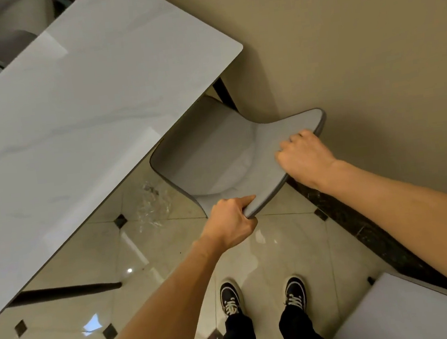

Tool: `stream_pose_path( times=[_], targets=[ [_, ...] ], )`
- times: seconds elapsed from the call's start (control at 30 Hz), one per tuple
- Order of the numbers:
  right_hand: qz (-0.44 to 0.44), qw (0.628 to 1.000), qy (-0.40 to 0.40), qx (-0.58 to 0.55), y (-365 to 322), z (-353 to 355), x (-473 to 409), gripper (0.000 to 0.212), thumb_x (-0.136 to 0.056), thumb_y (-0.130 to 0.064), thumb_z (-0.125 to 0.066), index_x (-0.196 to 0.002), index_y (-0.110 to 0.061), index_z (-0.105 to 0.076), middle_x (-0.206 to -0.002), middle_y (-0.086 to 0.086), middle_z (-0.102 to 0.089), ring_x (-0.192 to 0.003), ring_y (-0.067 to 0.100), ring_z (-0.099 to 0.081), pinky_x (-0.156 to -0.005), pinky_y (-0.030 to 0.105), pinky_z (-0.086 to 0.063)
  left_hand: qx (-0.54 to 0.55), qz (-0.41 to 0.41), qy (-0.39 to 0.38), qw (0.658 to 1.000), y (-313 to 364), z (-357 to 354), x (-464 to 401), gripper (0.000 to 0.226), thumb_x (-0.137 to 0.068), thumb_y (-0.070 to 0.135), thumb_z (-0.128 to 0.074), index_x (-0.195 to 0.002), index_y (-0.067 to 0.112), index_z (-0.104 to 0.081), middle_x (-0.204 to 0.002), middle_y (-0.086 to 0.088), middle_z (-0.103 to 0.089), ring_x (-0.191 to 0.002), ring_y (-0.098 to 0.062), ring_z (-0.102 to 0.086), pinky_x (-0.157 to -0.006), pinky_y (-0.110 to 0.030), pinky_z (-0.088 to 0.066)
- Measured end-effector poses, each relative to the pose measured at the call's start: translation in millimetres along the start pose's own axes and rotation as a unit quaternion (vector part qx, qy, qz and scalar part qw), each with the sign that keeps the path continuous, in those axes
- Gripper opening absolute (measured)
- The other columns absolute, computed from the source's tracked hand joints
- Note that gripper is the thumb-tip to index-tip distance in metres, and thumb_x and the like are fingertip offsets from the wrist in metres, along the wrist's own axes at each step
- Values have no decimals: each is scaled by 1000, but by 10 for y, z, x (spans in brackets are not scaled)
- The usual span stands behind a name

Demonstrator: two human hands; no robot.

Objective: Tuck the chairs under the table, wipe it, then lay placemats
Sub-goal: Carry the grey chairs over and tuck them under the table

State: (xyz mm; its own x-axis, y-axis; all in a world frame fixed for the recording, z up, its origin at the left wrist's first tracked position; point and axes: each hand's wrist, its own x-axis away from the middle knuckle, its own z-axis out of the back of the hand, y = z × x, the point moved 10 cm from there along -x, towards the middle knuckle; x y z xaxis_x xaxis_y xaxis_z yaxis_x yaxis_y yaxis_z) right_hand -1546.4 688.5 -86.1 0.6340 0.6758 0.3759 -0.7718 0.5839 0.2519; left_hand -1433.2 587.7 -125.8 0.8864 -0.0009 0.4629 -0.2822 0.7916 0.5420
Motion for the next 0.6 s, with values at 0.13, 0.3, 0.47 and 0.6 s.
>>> stream_pose_path(
  times=[0.13, 0.3, 0.47, 0.6],
  targets=[
    [-1, 1000, 7, 11, -44, 108, -206, 18, -87, -10, -55, -100, -19, -63, -103, 3, -62, -96, 24, -60, -84, 38, -41, 12, 20, -4, 1000, -177, 141, -119, 42, -76, 19, -61, -115, 34, -70, -76, 2, -69, -69, -16, -62, -72, -34, -57],
    [-10, 1000, 11, 5, -5, 184, -399, 15, -86, -14, -59, -99, -19, -63, -102, 4, -63, -95, 25, -61, -81, 37, -39, 38, 43, -2, 998, -305, 293, -250, 51, -76, 13, -63, -125, 26, -69, -82, -1, -72, -71, -19, -66, -78, -37, -60],
    [-22, 1000, 18, 12, 27, 242, -551, 17, -81, -18, -62, -98, -21, -62, -99, 2, -63, -95, 24, -61, -80, 37, -38, 53, 61, -16, 997, -426, 360, -375, 53, -72, 16, -61, -123, 28, -69, -83, -7, -73, -75, -27, -69, -76, -40, -61],
    [-43, 999, 6, 14, 29, 239, -579, 20, -81, -16, -63, -100, -21, -64, -101, 2, -64, -98, 23, -59, -83, 37, -38, 65, 60, -23, 996, -468, 363, -399, 45, -73, 14, -63, -115, 27, -73, -85, -7, -72, -79, -27, -67, -76, -42, -61]
  ],
)
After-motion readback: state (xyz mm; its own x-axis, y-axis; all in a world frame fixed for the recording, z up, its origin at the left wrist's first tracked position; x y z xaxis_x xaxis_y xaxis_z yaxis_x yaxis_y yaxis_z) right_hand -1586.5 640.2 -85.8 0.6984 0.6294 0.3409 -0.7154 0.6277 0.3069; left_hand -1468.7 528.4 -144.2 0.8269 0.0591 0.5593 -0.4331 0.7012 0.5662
